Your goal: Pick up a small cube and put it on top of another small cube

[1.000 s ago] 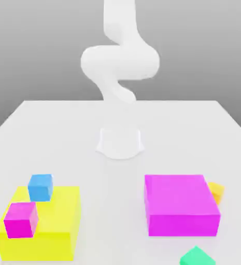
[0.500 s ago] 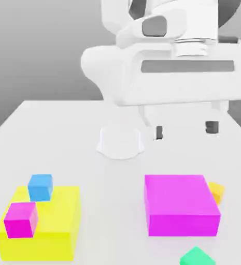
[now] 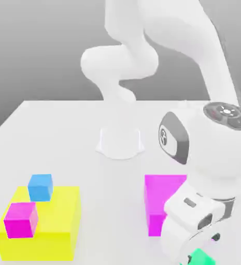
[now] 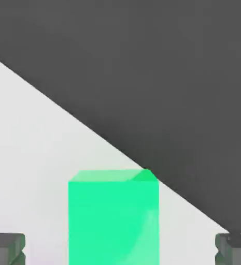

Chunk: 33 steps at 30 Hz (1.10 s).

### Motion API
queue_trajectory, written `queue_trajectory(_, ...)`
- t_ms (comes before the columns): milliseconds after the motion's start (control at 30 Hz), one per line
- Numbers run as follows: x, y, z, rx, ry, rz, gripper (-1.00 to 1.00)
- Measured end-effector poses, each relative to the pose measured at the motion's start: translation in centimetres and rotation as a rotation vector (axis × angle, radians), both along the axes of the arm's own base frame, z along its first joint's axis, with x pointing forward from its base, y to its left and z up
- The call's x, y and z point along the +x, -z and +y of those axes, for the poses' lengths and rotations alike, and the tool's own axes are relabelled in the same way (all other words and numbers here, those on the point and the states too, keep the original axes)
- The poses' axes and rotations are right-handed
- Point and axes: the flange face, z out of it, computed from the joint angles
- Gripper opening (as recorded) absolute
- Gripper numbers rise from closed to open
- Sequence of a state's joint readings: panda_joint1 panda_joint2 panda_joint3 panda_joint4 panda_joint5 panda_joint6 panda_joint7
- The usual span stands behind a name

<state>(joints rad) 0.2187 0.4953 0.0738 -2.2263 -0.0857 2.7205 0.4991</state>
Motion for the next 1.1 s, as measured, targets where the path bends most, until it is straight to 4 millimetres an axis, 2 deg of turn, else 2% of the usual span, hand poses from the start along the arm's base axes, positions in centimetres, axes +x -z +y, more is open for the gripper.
queue_trajectory(33, -0.1, 1.1, 0.0, 0.000, -0.001, 0.001, -1.00)
queue_trajectory(200, -0.1, 1.1, 0.0, 0.000, -0.001, 0.001, -1.00)
queue_trajectory(233, -0.1, 1.7, 0.0, 0.000, -0.001, 0.002, -1.00)
queue_trajectory(300, 0.0, 0.3, 0.0, 0.000, -0.001, 0.002, -1.00)
queue_trajectory(400, -0.1, -3.6, -0.1, 0.000, 0.000, 0.002, -1.00)
queue_trajectory(433, 0.3, -4.8, -1.3, -0.007, 0.022, 0.000, -1.00)
queue_trajectory(500, 1.2, -6.8, -5.4, -0.024, 0.096, -0.004, -1.00)
queue_trajectory(600, 1.9, -9.7, -12.4, -0.043, 0.224, -0.008, -1.00)
queue_trajectory(700, 1.6, -12.7, -19.4, -0.049, 0.355, -0.009, -1.00)
queue_trajectory(800, 0.1, -15.5, -26.5, -0.040, 0.494, -0.006, -1.00)
queue_trajectory(867, -1.8, -17.2, -32.0, -0.026, 0.606, -0.003, -1.00)
queue_trajectory(933, -3.8, -18.6, -36.1, -0.006, 0.695, 0.000, -1.00)
queue_trajectory(967, -4.2, -18.0, -36.8, 0.000, 0.710, 0.001, -1.00)
queue_trajectory(1033, -4.1, -15.4, -36.5, 0.005, 0.703, 0.002, -1.00)
queue_trajectory(1067, -4.2, -13.9, -36.5, 0.004, 0.704, 0.002, 1.00)
queue_trajectory(1100, -4.2, -13.9, -36.5, 0.004, 0.704, 0.002, 1.00)
